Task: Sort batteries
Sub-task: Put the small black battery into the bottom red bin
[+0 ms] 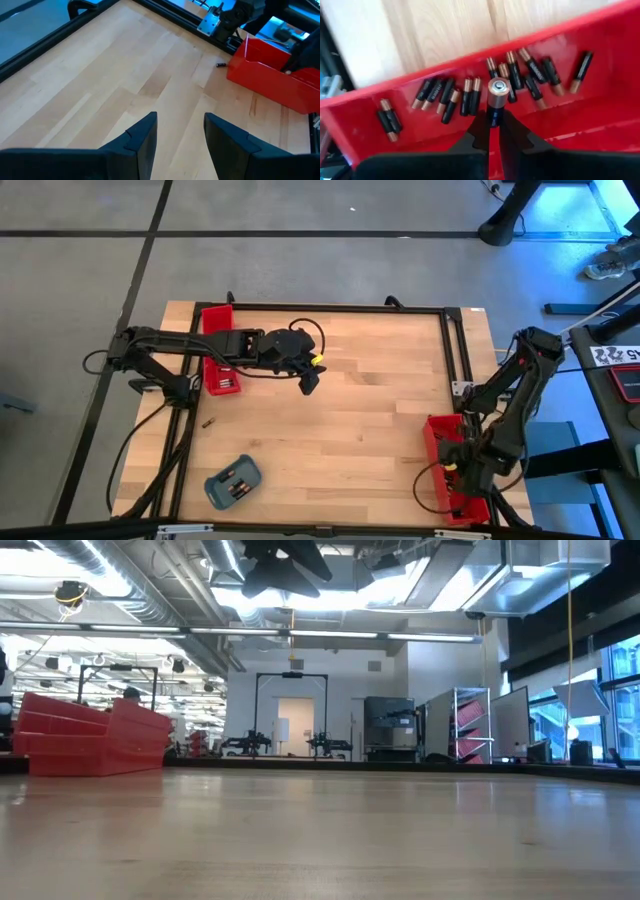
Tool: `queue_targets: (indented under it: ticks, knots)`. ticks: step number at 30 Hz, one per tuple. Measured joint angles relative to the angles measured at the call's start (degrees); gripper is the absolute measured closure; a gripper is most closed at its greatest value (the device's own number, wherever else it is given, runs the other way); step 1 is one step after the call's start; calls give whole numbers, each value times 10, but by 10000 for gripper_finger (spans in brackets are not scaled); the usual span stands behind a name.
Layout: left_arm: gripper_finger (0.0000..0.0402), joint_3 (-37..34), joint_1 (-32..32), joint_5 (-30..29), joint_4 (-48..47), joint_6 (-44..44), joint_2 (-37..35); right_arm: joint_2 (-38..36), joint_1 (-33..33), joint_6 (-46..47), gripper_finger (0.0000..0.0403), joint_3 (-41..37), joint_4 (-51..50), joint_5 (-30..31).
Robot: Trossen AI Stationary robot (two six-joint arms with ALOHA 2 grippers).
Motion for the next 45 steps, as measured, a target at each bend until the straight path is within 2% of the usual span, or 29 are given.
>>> queue_targets:
  ticks: [10, 18, 28, 31, 39, 42, 45]
  knots:
    - [249, 0, 0, 0, 0, -2, 0, 12, -44, -2, 388, -61, 53, -44]
    - [249, 0, 0, 0, 0, -6, 0, 12, -47, 1, 380, -102, 92, -77]
    - [249, 0, -1, 0, 0, -6, 0, 12, -51, 1, 370, -102, 102, -83]
    - [249, 0, -1, 0, 0, -6, 0, 12, -51, 0, 339, -96, 101, -86]
    - [249, 0, -1, 0, -1, -6, 0, 12, -51, 0, 207, -22, 34, -83]
    - [249, 0, -1, 0, 0, -6, 0, 6, -51, -2, 180, 24, -10, -82]
    - [249, 0, -1, 0, 0, -7, 0, -9, -51, -2, 172, 85, -67, -54]
